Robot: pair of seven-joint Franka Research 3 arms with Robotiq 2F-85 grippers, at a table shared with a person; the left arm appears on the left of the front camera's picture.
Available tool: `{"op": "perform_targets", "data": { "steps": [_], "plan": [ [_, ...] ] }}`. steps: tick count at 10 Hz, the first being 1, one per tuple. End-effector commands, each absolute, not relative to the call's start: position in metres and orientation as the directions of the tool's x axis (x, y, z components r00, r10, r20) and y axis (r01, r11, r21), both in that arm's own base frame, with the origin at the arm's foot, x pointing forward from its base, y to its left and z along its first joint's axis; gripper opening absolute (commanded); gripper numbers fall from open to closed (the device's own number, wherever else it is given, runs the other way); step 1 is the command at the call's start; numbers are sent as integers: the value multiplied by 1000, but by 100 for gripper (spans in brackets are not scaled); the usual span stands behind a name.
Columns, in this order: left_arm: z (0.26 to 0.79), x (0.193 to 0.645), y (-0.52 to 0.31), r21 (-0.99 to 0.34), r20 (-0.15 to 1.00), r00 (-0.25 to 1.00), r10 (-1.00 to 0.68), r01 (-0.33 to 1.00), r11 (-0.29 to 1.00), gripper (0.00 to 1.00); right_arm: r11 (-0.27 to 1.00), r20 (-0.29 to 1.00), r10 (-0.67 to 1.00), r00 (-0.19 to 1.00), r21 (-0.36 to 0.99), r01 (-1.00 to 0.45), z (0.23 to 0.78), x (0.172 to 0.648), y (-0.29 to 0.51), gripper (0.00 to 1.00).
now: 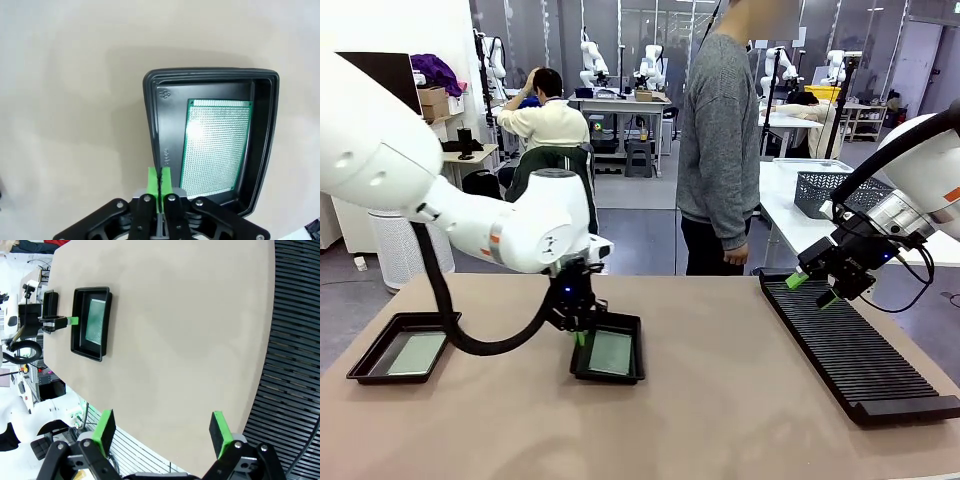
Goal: Inspect and transfer BCBs to ESD trays.
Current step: Pick up the ESD tray and place it on the left side of the table.
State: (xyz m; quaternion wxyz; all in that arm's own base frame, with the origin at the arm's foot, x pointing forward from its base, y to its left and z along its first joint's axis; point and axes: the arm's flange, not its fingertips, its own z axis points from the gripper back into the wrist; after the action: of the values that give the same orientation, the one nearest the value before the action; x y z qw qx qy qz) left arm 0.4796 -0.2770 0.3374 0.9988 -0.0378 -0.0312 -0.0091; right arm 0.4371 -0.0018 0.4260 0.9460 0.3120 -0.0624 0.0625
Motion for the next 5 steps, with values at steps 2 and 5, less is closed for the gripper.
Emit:
{"op": "perform_targets", "data": {
  "steps": [2,5],
  "plan": [
    [339,473,-214,-126,63,998,-18,26,992,3,803,153,74,985,576,-150,426,436,-1,100],
    [339,476,-162,-133,63,998,-7,16,991,3,803,153,74,985,576,-150,426,436,-1,100]
  ]
}}
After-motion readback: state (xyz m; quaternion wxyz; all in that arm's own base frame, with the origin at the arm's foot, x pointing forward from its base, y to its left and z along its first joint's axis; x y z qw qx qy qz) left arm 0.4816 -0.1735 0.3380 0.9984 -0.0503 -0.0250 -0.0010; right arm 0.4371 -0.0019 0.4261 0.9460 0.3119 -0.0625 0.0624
